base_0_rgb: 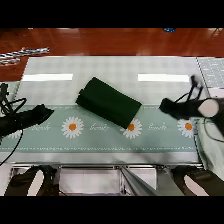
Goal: Fold the shirts.
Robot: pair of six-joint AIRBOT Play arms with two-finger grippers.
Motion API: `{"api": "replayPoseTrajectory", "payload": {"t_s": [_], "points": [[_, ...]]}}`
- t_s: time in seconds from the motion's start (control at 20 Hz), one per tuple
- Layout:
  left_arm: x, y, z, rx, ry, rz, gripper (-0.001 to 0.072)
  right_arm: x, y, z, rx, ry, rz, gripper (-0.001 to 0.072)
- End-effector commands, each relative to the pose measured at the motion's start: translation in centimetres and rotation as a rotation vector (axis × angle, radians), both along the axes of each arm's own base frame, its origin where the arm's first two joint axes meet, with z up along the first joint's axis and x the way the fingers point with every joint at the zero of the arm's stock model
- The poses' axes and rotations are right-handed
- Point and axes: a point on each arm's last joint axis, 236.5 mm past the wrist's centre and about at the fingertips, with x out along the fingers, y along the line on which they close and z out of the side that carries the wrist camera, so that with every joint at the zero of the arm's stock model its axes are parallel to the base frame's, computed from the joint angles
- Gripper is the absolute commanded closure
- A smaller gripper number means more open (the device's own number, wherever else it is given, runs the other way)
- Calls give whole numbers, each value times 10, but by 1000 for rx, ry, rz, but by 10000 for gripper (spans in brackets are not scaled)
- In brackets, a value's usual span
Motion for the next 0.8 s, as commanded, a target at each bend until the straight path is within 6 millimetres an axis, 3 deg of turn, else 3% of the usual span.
{"api": "replayPoseTrajectory", "payload": {"t_s": [0.0, 0.25, 0.65, 0.7, 0.75], "points": [[-2, -1, -1, 2, 6, -11, 690, -9, 42, -48, 235, 71, -61, 303], [-2, -1, -1, 2, 6, -10, 690, 7, 105, -63, 508, 118, -24, 304], [-2, -1, -1, 2, 6, -11, 690, 28, 171, -78, 512, 175, 153, 306], [-2, -1, -1, 2, 7, -11, 690, 32, 180, -76, 516, 171, 185, 369], [-3, -2, -2, 1, 10, -13, 690, 35, 189, -71, 521, 160, 227, 507]]}}
